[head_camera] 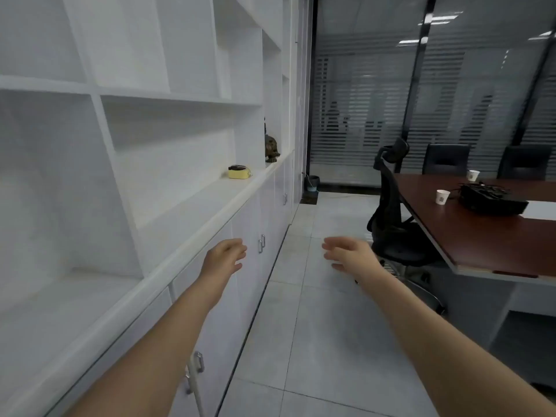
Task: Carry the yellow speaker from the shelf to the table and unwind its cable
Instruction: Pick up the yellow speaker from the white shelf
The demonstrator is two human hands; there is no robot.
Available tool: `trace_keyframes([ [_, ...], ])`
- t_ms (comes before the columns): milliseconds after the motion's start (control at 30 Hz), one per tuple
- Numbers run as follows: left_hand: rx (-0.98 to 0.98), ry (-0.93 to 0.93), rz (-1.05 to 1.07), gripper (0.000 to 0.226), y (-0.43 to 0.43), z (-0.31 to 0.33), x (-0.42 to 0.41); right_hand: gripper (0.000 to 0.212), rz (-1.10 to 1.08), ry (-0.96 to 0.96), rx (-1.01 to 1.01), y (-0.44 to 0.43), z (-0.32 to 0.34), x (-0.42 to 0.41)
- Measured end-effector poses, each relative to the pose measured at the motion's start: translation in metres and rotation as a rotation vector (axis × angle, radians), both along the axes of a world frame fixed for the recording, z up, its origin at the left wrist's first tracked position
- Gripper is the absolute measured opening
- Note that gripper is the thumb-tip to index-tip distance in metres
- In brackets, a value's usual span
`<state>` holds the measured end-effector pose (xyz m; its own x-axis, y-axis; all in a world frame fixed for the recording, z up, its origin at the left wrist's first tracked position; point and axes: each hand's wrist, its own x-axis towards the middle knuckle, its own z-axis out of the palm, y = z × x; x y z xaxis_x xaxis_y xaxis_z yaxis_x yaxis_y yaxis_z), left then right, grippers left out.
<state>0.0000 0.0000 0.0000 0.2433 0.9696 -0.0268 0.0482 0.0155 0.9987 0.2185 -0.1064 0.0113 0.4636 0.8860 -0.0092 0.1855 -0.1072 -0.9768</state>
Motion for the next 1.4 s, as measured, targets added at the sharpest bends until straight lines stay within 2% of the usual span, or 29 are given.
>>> trace_keyframes([
  [300, -0.014, -0.04, 0.099, 0.031, 0.074, 0.001, 0.079, 0.042, 0.047, -0.001, -0.081, 0.087, -0.002, 0.081],
  [667, 0.055, 0.055, 0.155, 0.031, 0.174, 0.02, 0.139, 0.032, 0.041, 0.106, -0.031, 0.192, 0.018, 0.142],
  [967, 0.008, 0.04, 0.146, 0.036, 0.31, 0.01, 0.177, 0.041, 0.071, 0.103, -0.019, 0.335, 0.016, 0.167],
  [1400, 0.056, 0.066, 0.19, 0.031, 0.497, 0.029, 0.221, 0.039, 0.092, 0.054, 0.021, 0.517, 0.04, 0.218],
])
